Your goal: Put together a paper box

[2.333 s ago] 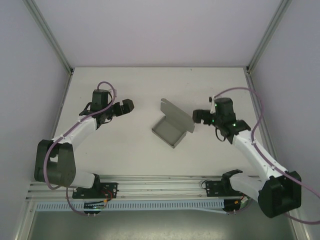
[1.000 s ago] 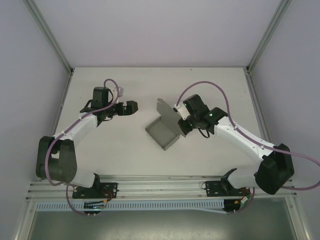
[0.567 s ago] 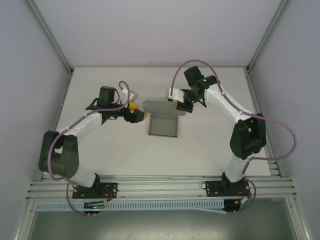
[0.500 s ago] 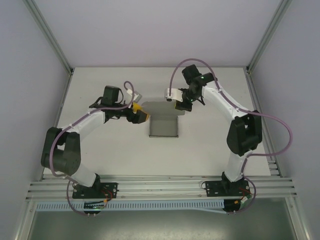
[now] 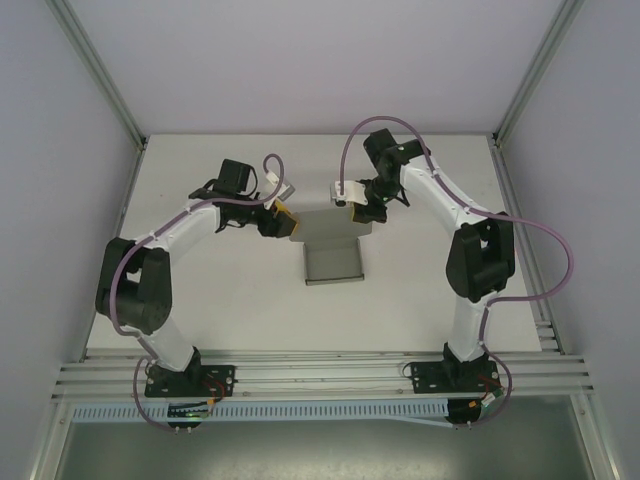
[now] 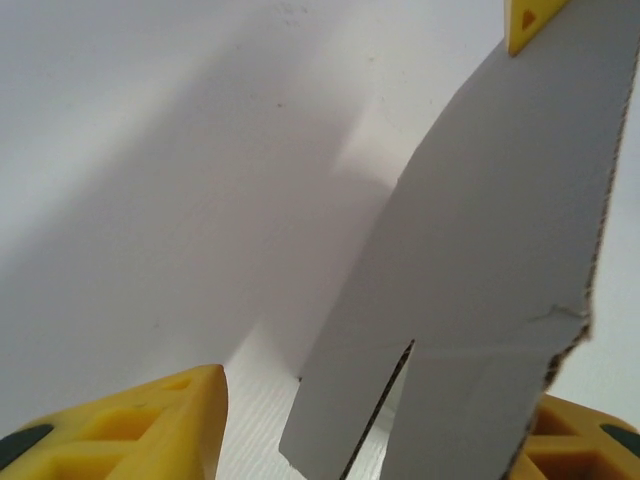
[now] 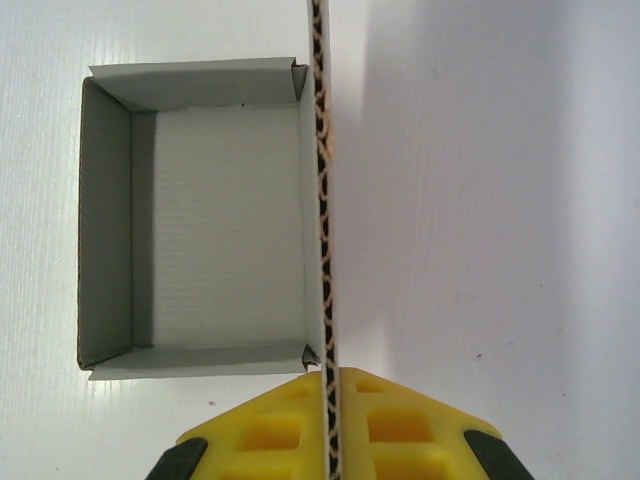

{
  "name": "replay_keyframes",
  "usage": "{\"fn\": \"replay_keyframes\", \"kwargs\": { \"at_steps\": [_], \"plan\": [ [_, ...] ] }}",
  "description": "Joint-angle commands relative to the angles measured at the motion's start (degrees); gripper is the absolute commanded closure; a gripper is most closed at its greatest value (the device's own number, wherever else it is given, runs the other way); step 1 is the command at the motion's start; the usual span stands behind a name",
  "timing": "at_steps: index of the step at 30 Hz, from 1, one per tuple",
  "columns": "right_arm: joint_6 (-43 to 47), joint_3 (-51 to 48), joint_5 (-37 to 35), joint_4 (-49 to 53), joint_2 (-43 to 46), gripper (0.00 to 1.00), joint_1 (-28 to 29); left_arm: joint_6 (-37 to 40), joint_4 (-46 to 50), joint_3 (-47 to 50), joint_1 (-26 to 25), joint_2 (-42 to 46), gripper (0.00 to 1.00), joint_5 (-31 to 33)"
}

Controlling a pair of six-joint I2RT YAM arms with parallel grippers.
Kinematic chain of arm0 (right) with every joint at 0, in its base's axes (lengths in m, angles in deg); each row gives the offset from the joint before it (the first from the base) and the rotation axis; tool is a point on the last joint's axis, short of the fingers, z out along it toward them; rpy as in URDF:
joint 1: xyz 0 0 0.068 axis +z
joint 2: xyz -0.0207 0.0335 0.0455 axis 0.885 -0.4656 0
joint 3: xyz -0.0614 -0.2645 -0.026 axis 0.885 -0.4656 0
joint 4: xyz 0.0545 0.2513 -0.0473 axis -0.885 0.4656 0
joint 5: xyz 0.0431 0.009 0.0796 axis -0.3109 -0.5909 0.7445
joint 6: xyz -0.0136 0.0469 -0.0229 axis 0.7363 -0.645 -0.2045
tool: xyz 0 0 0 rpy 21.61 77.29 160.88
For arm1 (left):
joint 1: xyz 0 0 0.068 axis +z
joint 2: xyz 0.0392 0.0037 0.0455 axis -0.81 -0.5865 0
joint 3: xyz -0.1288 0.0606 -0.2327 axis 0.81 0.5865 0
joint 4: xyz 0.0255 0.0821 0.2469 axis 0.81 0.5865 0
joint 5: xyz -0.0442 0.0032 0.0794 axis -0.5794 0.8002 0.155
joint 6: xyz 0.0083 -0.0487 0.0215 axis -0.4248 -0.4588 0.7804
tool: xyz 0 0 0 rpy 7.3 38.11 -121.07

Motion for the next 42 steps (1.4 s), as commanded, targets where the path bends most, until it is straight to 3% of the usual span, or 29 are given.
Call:
{"fn": "replay_keyframes", "kwargs": {
  "at_steps": [1, 3, 7, 10, 12, 20, 22, 25, 26, 30, 33, 36, 40, 42],
  "plan": [
    [0.1, 1.3, 1.3, 1.6, -0.4, 1.0, -0.7, 3.4, 4.5, -2.1, -1.2, -1.4, 0.48, -0.9],
    [-0.4, 1.5, 2.0, 1.6, -0.4, 1.0, -0.8, 3.5, 4.5, -2.3, -1.6, -2.2, 0.53, 0.0],
    [-0.9, 1.1, 2.2, 1.4, -0.5, 1.0, -0.8, 2.5, 3.9, -3.1, -1.8, -2.9, 0.79, -0.4],
    [-2.5, 1.0, 1.7, 0.8, -0.5, 0.85, -0.8, 2.3, 1.9, -2.3, -2.3, -1.8, 1.0, 1.3],
    [-2.3, 1.1, 0.4, 1.9, -0.5, 0.74, -1.0, 2.0, 0.5, -1.4, -2.3, -1.1, 1.0, 3.3],
    [-3.8, 1.5, -4.2, 5.2, -0.8, 0.72, -1.5, 2.7, 0.9, -0.5, -2.8, 2.0, 1.0, 6.9],
    [-4.6, 1.5, -4.3, 5.1, -1.1, 0.76, -1.5, 2.7, 0.5, -0.1, -2.9, 2.7, 1.0, 6.4],
    [-8.5, 2.0, -6.2, 2.9, -2.0, 1.0, -1.4, 1.8, -1.1, 0.7, -3.1, 4.0, 1.0, 8.6],
    [-10.4, 2.3, -6.7, 1.8, -2.2, 1.0, -1.5, 1.1, -1.2, 0.7, -3.2, 4.2, 1.0, 9.8],
    [-25.9, 2.1, -9.2, -9.1, -1.4, 1.0, -0.5, -9.6, -7.4, 0.6, -3.8, 4.8, 1.0, 23.7],
    [-44.5, 0.6, -14.7, -20.6, 0.4, 1.0, 1.4, -22.2, -9.1, -2.5, -4.6, 3.7, 1.0, 34.3],
    [-61.4, -0.5, -16.8, -27.6, 1.3, 1.0, 3.1, -34.1, -11.0, -4.0, -5.1, 2.2, 1.0, 35.7],
    [-81.2, -4.5, -25.0, -37.7, 1.6, 1.0, 5.6, -42.4, -13.1, -5.9, -8.7, -0.2, 1.0, 41.1],
    [-88.5, -6.0, -25.5, -40.9, 0.7, 1.0, 6.5, -46.2, -10.9, -8.6, -9.6, -2.7, 1.0, 42.7]
  ]
}}
